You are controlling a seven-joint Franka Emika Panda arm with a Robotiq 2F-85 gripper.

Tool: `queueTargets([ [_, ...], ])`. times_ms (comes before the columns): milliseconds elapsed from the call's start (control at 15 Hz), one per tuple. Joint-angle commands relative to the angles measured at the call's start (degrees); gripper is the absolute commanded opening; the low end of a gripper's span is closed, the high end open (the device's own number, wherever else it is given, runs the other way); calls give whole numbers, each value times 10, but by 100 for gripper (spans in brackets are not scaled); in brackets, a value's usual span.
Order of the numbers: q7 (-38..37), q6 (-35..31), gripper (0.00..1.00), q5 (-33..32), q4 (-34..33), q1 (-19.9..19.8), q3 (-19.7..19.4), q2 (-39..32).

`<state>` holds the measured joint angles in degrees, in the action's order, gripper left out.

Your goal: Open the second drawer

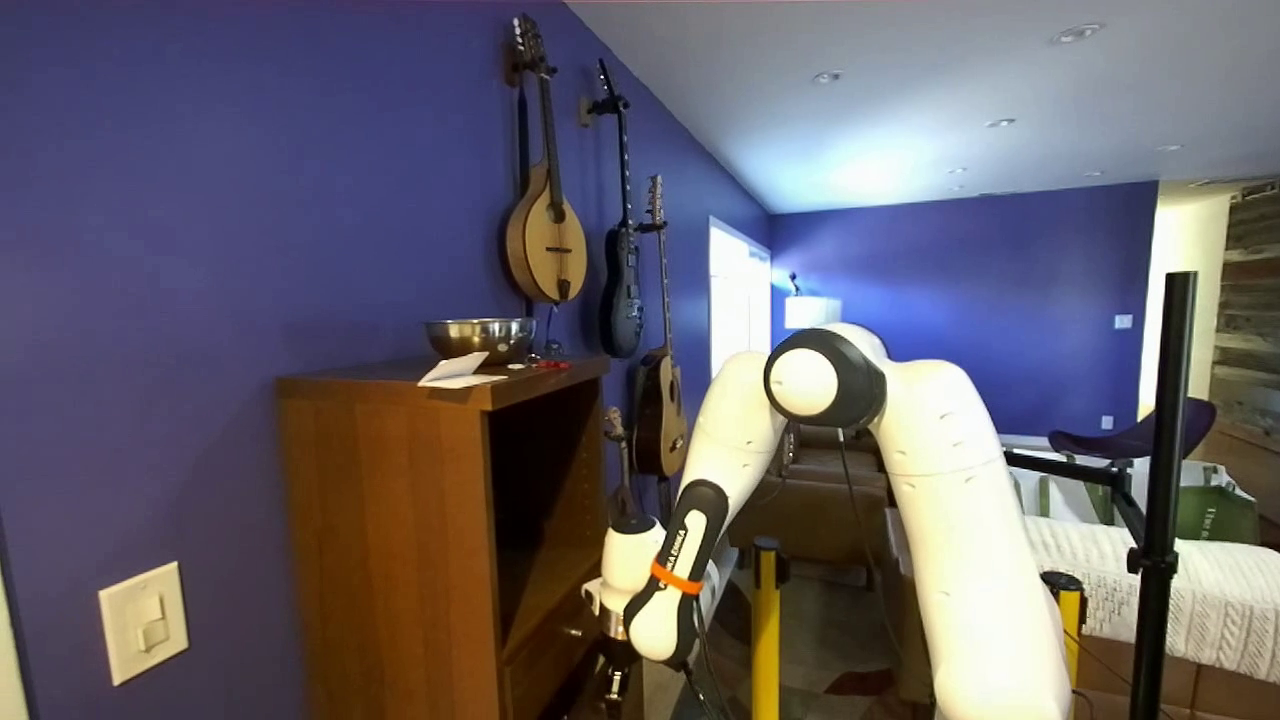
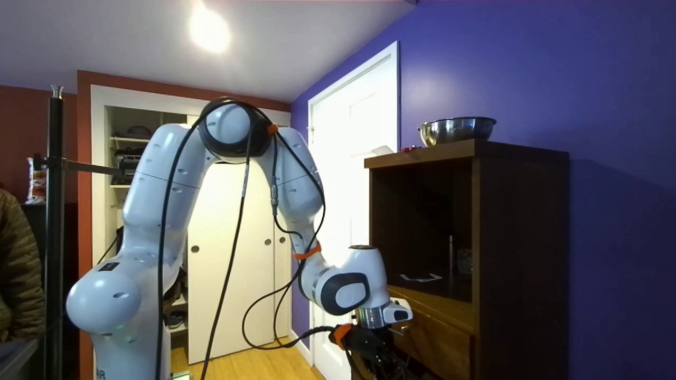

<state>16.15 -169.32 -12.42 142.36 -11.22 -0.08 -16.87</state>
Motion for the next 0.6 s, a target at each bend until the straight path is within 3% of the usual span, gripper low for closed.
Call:
queueTargets([
  [0, 103, 72, 58, 29, 14, -67, -9, 37],
  [133, 116, 119, 72, 54, 1, -73, -18, 51],
  [333, 206, 211, 94, 110, -39, -118, -36, 77],
  [533, 308, 339, 100, 192, -83, -128, -56, 123],
])
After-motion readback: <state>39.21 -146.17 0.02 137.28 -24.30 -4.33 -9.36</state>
